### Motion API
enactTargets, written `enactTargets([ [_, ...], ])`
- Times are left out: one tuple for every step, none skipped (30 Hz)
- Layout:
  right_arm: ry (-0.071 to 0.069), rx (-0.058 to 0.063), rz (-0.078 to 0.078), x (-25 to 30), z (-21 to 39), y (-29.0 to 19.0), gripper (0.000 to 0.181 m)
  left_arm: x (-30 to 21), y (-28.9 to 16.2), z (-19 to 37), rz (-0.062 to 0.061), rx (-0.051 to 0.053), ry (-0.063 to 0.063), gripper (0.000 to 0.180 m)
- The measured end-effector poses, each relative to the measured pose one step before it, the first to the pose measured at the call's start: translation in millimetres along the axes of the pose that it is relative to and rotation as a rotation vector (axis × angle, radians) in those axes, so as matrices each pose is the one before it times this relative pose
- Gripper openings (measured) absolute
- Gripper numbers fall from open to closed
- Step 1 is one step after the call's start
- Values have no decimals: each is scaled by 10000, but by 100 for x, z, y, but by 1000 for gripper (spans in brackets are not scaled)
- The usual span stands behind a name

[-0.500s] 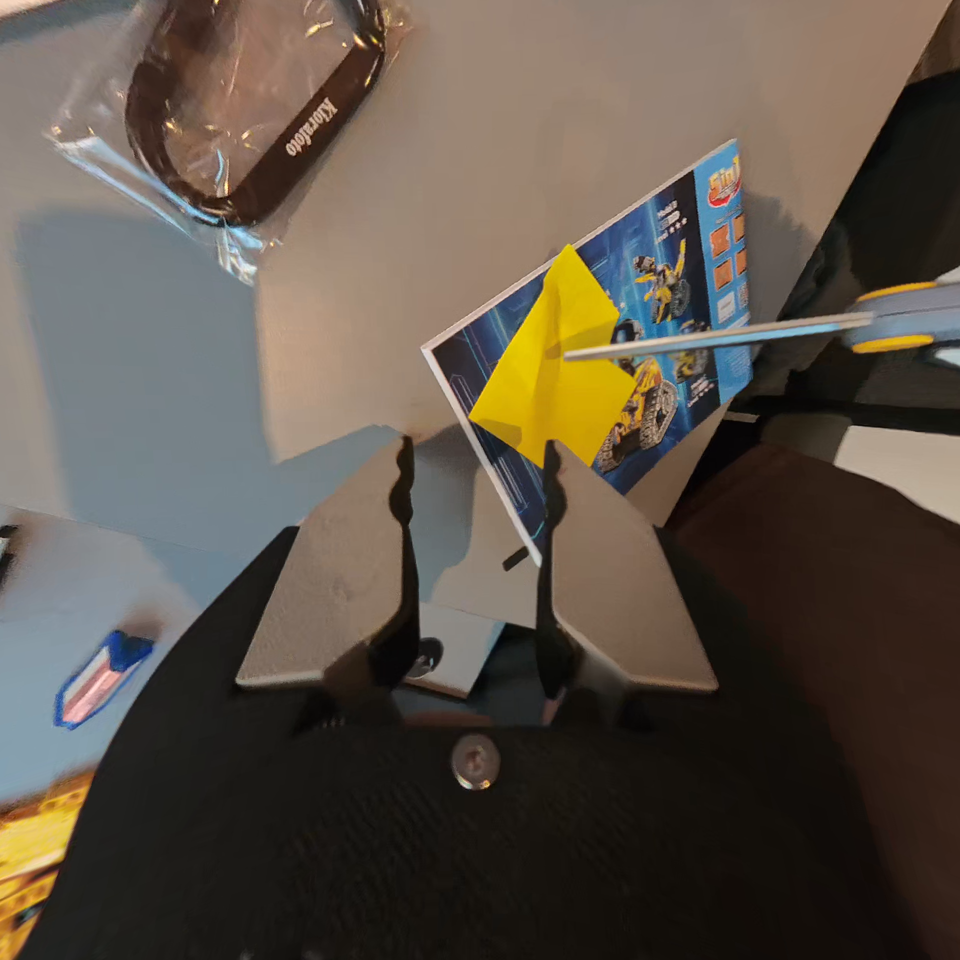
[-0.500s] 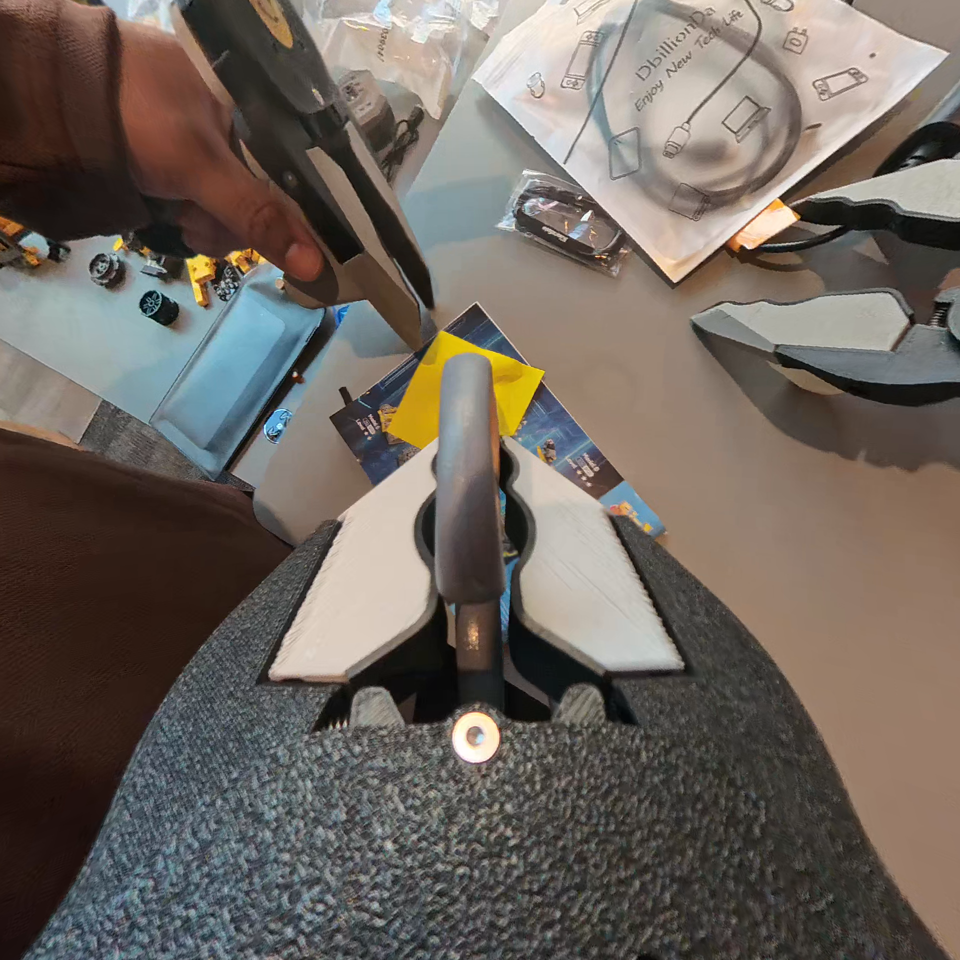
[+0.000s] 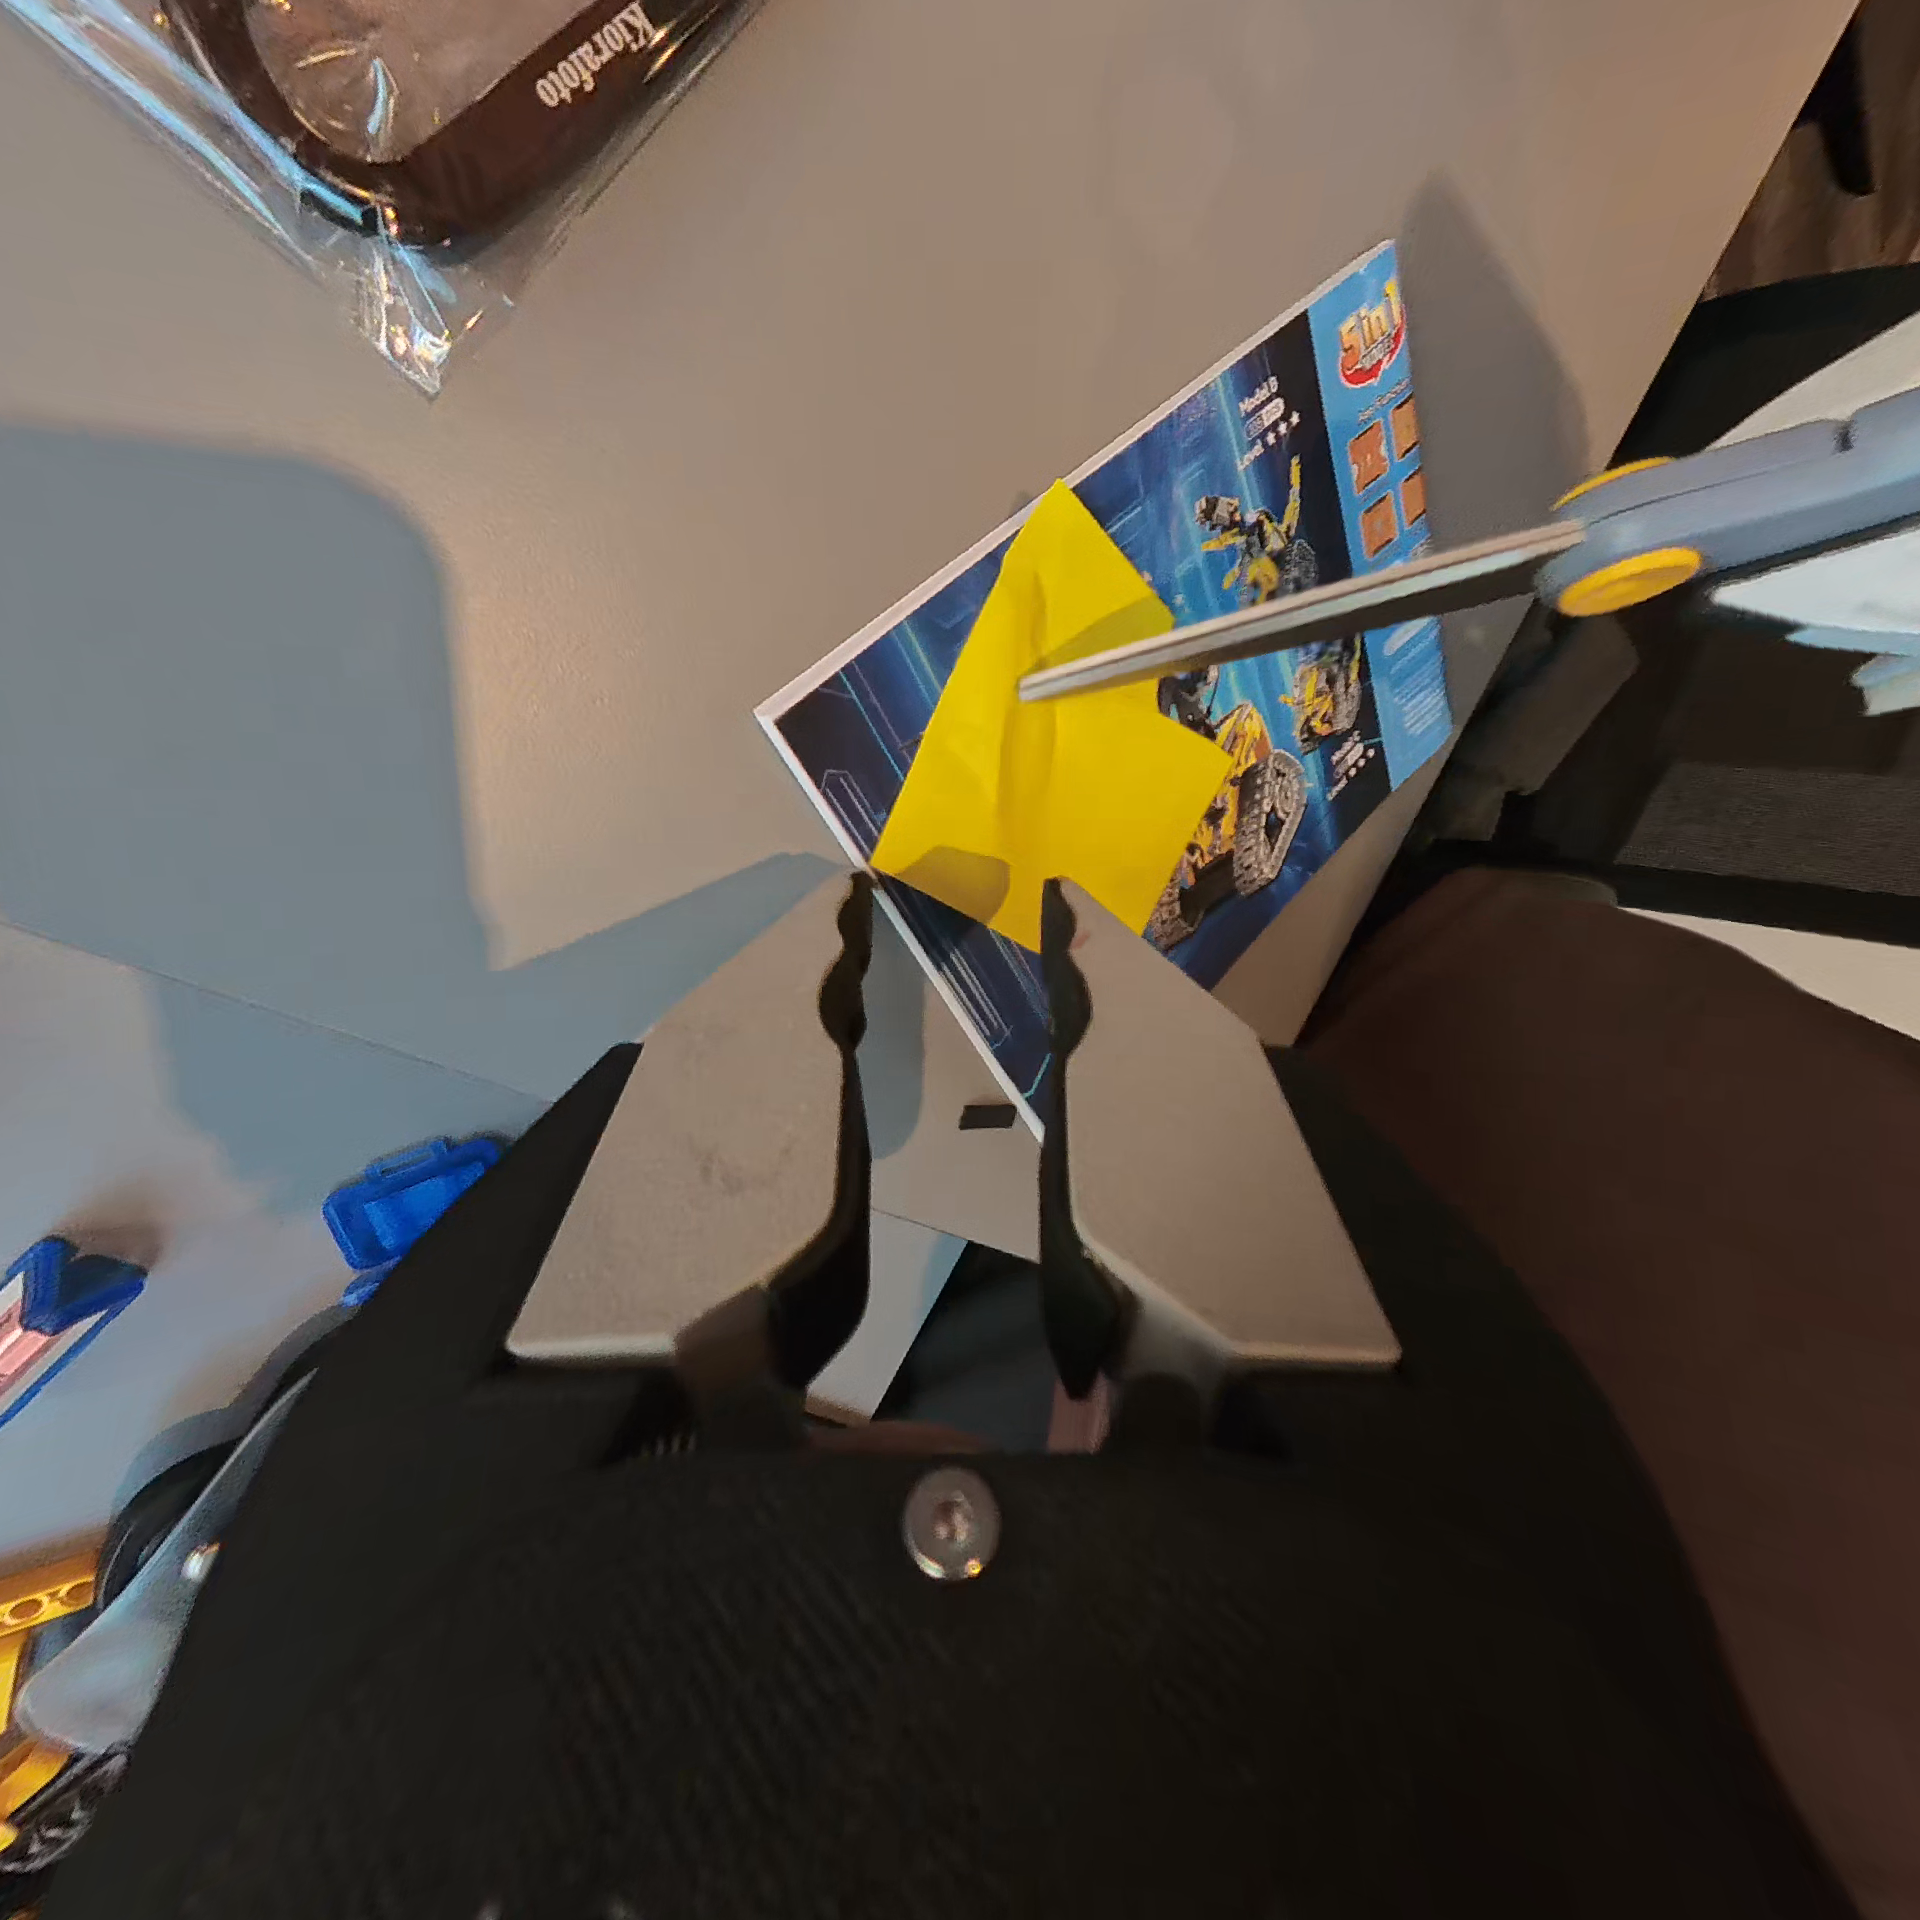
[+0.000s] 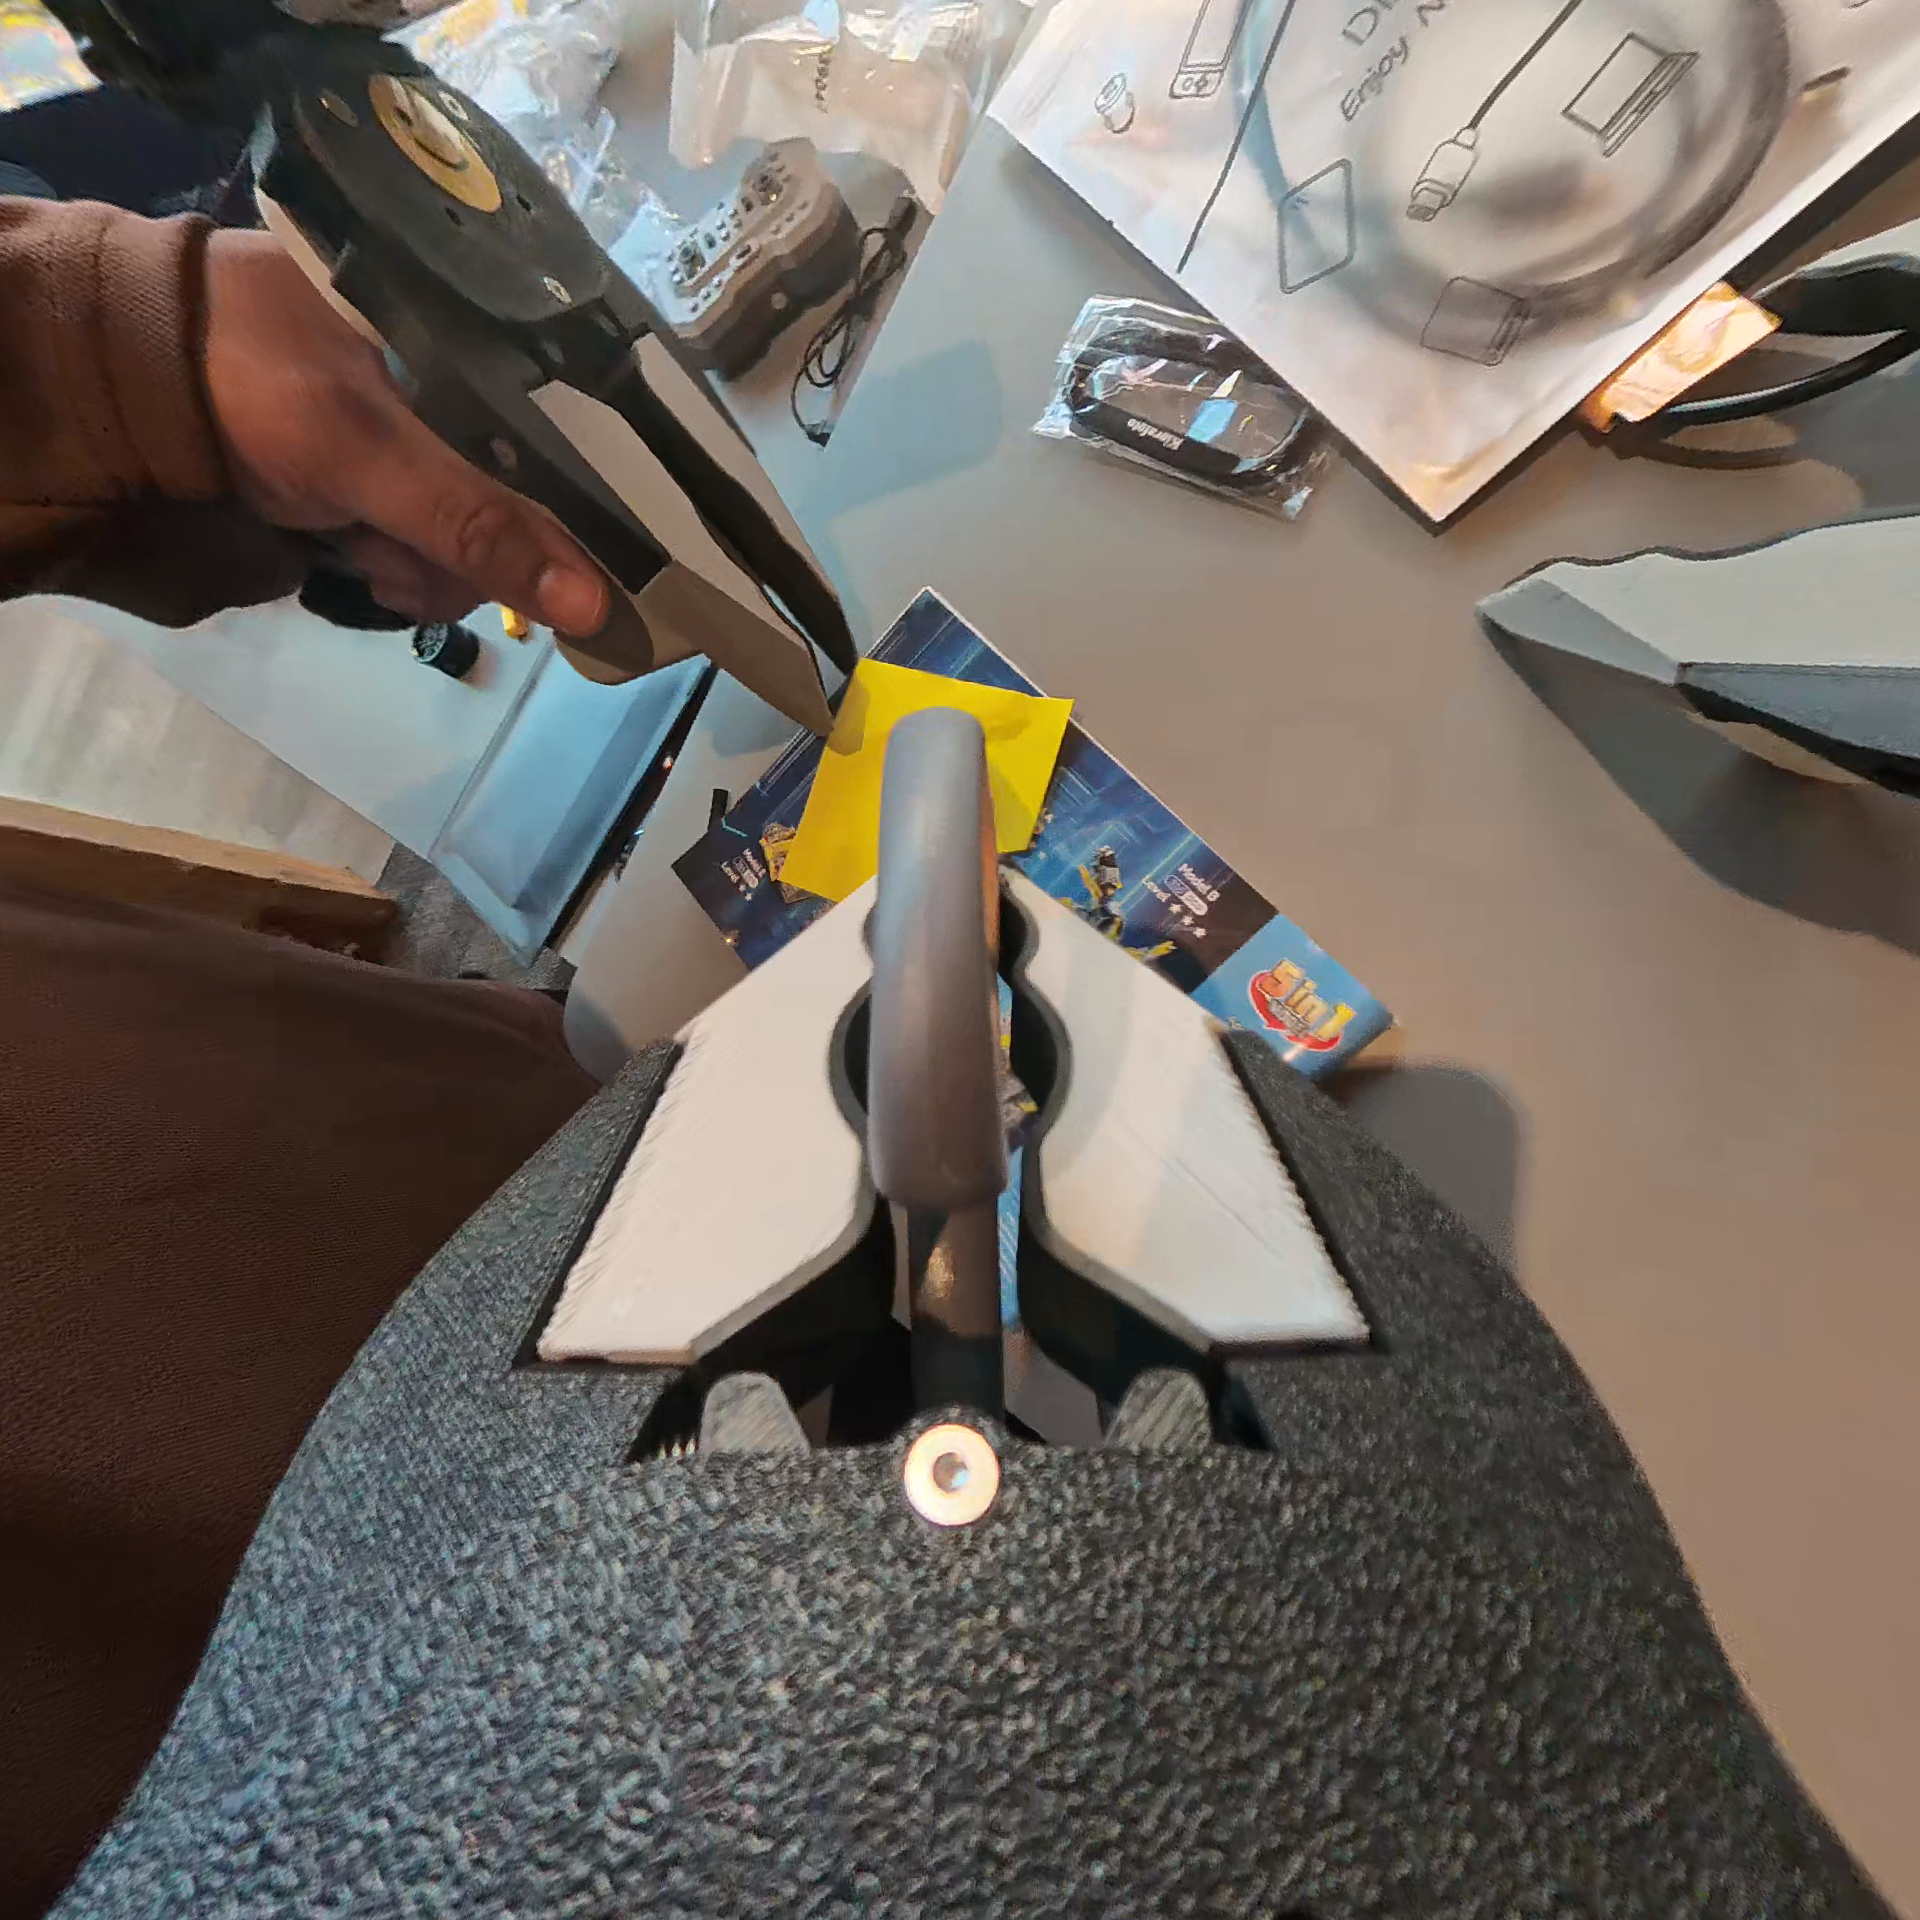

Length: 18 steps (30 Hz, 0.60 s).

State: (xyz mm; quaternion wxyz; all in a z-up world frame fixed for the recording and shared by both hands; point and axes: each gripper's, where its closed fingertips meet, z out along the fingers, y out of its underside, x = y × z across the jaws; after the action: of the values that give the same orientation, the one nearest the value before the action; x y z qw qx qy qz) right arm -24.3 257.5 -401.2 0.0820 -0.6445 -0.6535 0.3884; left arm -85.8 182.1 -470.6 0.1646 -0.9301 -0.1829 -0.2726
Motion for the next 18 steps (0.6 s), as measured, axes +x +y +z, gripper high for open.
enactTargets([
  [-71,-18,8,-102,206,56,14,-219,69,-74,135,23,-193,24],
  [-53,40,43,-58,79,-46,14,-484,196,-105,279,-57,-384,15],
  [-63,-23,72,-25,46,2,14,-461,191,-137,322,-62,-364,3],
  [-13,10,53,2,18,-33,14,-5,112,-163,252,-8,-46,0],
  [0,22,23,-9,11,-47,14,322,-168,-222,4,138,159,0],
  [13,-13,-24,0,-10,10,14,247,-195,-242,-6,135,116,0],
  [17,-1,-27,-19,-7,-16,14,204,-213,-236,43,136,80,0],
  [9,1,-7,-20,-1,-24,14,119,-208,-163,35,126,37,0],
  [6,1,11,-26,-4,-11,14,69,-53,-52,-16,24,30,0],
  [-26,18,26,-78,-4,-56,13,21,41,32,-20,-19,33,0],
  [-140,54,54,-248,-8,-101,14,158,-76,33,-11,80,103,0],
  [-69,53,64,-189,16,-100,14,99,-21,18,-67,33,60,0],
  [20,-3,-9,-71,44,-19,14,-31,198,20,-91,-120,-32,0],
  [19,-62,-43,-65,99,85,14,-97,247,-5,-105,-148,-58,0],
  [23,-54,-23,-59,142,119,14,-188,136,-68,-124,-49,-101,0],
  [-36,-40,4,-138,146,121,14,-55,16,-151,-19,77,-25,0],
  [-88,-12,29,-226,100,71,14,-55,-56,-212,11,139,-39,0],
  [-27,38,-3,-173,-8,-31,13,22,-66,-190,57,128,-17,1],
])
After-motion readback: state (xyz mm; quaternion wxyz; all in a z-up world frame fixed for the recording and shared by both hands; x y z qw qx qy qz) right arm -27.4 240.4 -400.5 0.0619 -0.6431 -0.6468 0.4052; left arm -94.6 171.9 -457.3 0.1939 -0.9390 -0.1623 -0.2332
